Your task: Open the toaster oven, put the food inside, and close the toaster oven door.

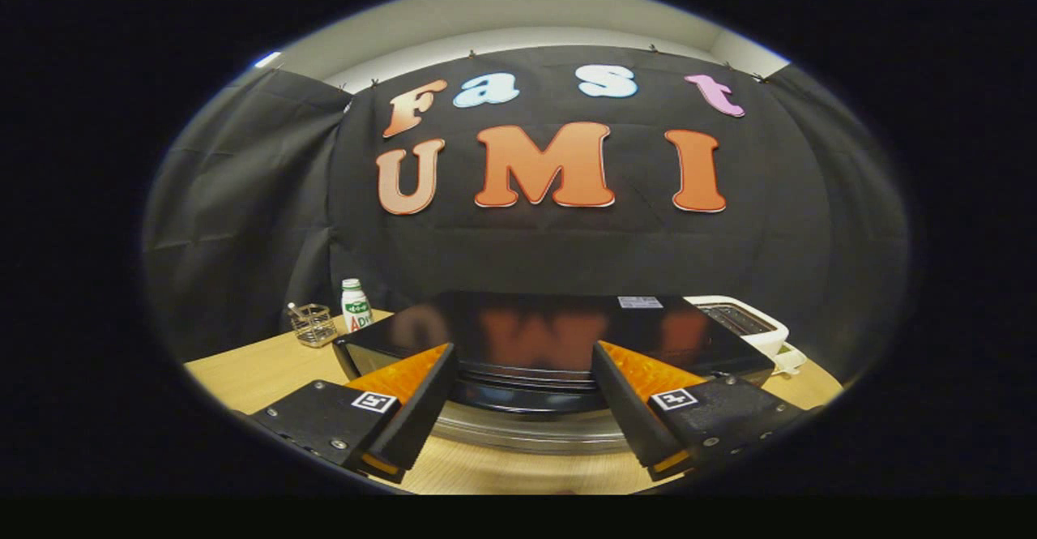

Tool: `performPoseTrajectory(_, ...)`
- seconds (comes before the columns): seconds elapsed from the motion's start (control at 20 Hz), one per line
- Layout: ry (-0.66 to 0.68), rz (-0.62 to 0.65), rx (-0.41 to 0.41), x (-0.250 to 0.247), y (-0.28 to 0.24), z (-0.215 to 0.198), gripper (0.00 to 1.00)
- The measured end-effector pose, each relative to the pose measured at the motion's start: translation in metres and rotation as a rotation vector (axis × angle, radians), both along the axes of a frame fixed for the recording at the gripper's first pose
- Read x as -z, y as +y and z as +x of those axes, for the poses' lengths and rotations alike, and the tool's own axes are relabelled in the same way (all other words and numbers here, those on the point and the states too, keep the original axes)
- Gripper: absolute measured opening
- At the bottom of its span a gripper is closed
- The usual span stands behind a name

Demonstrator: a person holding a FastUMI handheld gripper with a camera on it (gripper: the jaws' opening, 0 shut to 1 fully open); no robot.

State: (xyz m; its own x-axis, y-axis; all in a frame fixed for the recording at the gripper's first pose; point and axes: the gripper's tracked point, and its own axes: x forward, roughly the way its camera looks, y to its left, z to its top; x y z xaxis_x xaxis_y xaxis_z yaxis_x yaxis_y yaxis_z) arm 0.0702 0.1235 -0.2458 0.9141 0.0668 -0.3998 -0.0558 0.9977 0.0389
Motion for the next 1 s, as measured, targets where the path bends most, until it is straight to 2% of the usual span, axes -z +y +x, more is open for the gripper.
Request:
performPoseTrajectory(0.1, -0.019, -0.006, 0.009, -0.002, 0.002, -0.006, 0.98)
performPoseTrajectory(0.3, -0.033, 0.033, 0.023, -0.005, 0.009, -0.026, 0.89)
performPoseTrajectory(0.4, -0.034, 0.024, -0.002, -0.007, 0.01, -0.04, 0.85)
performPoseTrajectory(0.55, -0.045, 0.018, -0.029, -0.009, 0.016, -0.067, 0.86)
performPoseTrajectory(0.75, -0.008, 0.001, -0.066, -0.001, 0.021, -0.108, 0.86)
performPoseTrajectory(1.0, 0.141, 0.1, -0.106, 0.031, 0.024, -0.151, 0.86)
